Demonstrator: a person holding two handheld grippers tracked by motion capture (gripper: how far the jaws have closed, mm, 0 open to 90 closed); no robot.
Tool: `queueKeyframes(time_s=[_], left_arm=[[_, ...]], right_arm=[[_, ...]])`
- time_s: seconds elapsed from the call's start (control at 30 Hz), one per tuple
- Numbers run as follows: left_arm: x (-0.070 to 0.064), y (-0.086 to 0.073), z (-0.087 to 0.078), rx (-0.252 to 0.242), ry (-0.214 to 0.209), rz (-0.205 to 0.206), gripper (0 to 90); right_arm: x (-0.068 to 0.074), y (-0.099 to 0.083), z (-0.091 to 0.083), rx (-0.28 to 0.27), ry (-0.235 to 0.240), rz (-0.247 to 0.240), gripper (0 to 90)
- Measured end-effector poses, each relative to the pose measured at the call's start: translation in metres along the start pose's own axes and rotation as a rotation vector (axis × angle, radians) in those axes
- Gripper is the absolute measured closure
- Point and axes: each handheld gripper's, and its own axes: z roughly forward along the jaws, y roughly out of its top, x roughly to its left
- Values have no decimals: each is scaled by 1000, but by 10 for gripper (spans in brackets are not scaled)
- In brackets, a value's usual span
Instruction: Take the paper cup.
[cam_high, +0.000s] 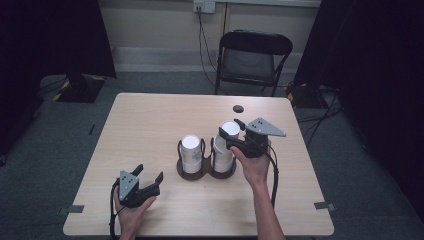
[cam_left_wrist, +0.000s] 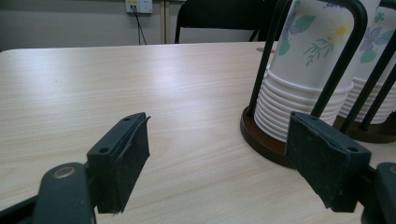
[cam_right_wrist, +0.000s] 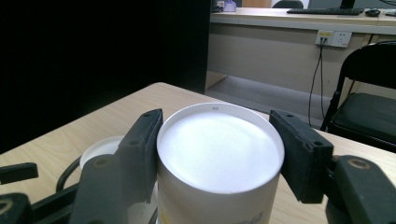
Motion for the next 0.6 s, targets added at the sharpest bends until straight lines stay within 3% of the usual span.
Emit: queueKeyframes(time_s=[0.2, 0.6], left_arm=[[2, 0, 0, -4, -27, -10, 227], [3, 1, 3, 13, -62, -37, 248]], right_arm=[[0, 2, -6, -14, 9, 9, 370], [-5, -2, -23, -65, 49, 82, 370]])
